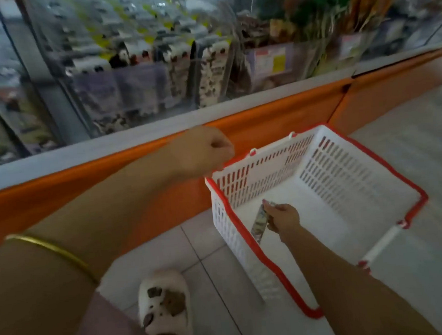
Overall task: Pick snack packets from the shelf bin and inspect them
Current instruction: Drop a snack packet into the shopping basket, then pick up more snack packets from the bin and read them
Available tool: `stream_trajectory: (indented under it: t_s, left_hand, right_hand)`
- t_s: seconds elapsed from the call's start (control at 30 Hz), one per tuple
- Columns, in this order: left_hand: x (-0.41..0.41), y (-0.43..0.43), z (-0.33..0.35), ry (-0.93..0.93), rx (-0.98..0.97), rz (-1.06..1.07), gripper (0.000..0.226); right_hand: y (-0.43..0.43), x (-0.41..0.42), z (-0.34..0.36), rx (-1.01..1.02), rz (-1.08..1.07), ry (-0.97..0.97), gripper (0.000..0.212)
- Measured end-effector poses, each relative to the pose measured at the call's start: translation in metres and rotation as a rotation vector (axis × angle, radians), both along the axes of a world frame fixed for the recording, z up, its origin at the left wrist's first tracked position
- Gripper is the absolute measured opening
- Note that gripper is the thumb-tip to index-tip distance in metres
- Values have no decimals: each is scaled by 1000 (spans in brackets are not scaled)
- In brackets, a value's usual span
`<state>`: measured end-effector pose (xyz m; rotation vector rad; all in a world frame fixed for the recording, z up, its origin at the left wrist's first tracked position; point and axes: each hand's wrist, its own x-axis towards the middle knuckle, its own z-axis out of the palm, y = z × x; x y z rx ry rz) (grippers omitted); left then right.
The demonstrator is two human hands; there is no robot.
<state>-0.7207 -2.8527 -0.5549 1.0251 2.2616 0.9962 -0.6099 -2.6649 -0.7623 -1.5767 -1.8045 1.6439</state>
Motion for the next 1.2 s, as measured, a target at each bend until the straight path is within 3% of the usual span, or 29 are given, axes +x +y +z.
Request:
stream_trajectory:
  t_s: [0.3,0.4,0.57,0.67,0.7,0.73,0.77,0.87,0.93,1.1,1.2]
  left_hand:
    - [-10,5,-20,-16,-58,-73,17]
    - [-15,5,-23,-56,-63,-51,16]
    - [-16,4,-21,-103,-51,-36,16]
    - [-15,1,-15,-123,-48,-26,18]
    - [-15,-1,-12,-125,-45,-19,18]
    - [-14,-2,-9,-124,-40,-10,19]
    - [-13,-4,-5,-121,-32,3,19]
    - [-11,-14,14,-114,6,53,21]
    - [-10,-27,33,-89,37,72,22]
    - [-10,-88,83,59,155,170,22]
    - [-13,-134,99,155,258,268,23]
  right_hand:
    - [3,12,-69,-217,-78,-182,38]
    - [6,14,-71,-191,-75,-160,18]
    - [7,19,-63,-196,-166,-70,10]
    - [6,16,-35,-136,-76,-243,16]
    - [1,15,-23,42,44,-366,21]
    - [0,11,-6,45,24,-317,25]
    - [-1,1,11,-73,-41,-115,25]
    - [-24,-31,72,-170,-167,258,8]
    - [-44,-51,121,-29,-12,315,7]
    - [-121,-80,241,227,392,689,7]
    - [-169,-88,284,418,653,776,7]
